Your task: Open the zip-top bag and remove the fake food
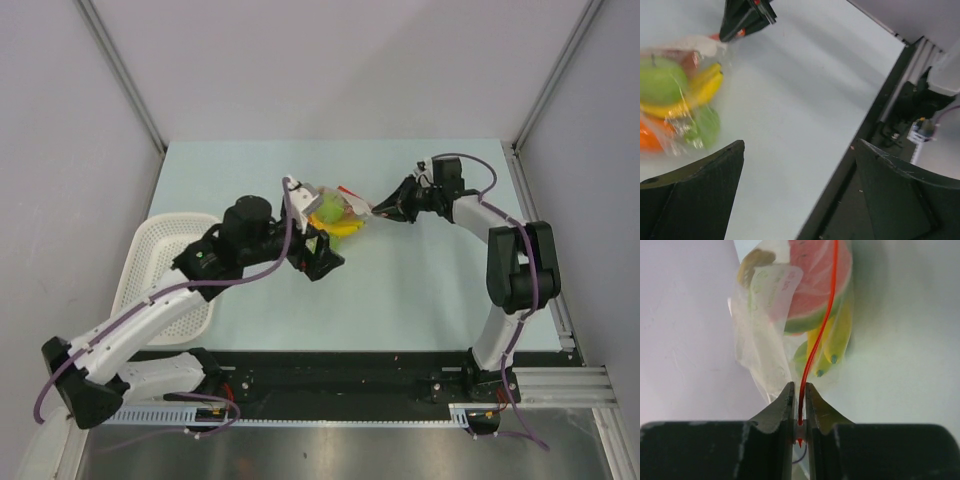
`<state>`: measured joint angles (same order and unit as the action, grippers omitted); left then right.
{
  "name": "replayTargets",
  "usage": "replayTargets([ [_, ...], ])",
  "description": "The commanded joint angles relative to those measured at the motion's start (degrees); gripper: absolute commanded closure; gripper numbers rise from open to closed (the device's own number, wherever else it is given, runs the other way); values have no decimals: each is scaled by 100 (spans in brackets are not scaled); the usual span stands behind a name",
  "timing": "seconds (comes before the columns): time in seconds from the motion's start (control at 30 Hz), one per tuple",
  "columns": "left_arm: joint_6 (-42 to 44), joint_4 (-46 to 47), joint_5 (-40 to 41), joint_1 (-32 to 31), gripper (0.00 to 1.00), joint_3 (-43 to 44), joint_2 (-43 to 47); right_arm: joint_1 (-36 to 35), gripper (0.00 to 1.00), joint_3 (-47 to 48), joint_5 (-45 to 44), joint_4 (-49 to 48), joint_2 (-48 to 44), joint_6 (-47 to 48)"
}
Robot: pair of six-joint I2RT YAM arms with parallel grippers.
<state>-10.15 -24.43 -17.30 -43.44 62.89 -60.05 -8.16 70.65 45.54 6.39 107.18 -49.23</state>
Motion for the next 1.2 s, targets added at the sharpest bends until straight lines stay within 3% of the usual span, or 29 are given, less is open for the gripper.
replayTargets([
  [0.0,1270,763,1141,-332,3,276,-621,-343,89,291,34,599,-741,309],
  [0.2,1674,1571,1159,-332,2,320,-1359,-870,88,414,-291,846,-1383,-147],
  [0.43,1815,1818,1721,-314,5,434,-2071,-1292,88,502,-686,776,-1691,-1219],
  [0.53,1833,2012,2019,-262,19,425,-2238,-1424,86,677,-984,1021,-1779,-1343],
  [0.57,1772,1977,2055,-235,33,504,-2387,-1442,85,713,-1046,1144,-1796,-1361],
  [0.73,1482,1705,1785,72,66,768,-2617,-1521,80,827,-1152,1268,-1911,-1484],
  [0.77,1464,1687,1530,116,81,803,-2617,-1530,78,827,-1153,1259,-1920,-1458],
  [0.87,1455,1573,1317,231,100,812,-2582,-1390,68,897,-1117,1399,-1902,-1212],
  [0.97,1394,1520,880,397,100,769,-2441,-1250,56,924,-1030,1487,-1885,-887],
  [1.0,1358,1511,747,441,100,760,-2398,-1101,44,941,-977,1531,-1876,-747],
  [1.1,1270,1380,-8,617,100,873,-2309,-855,23,1117,-889,1847,-1858,358],
  [1.17,1148,1221,-508,723,100,988,-2300,-810,21,1135,-582,1734,-1884,1462],
])
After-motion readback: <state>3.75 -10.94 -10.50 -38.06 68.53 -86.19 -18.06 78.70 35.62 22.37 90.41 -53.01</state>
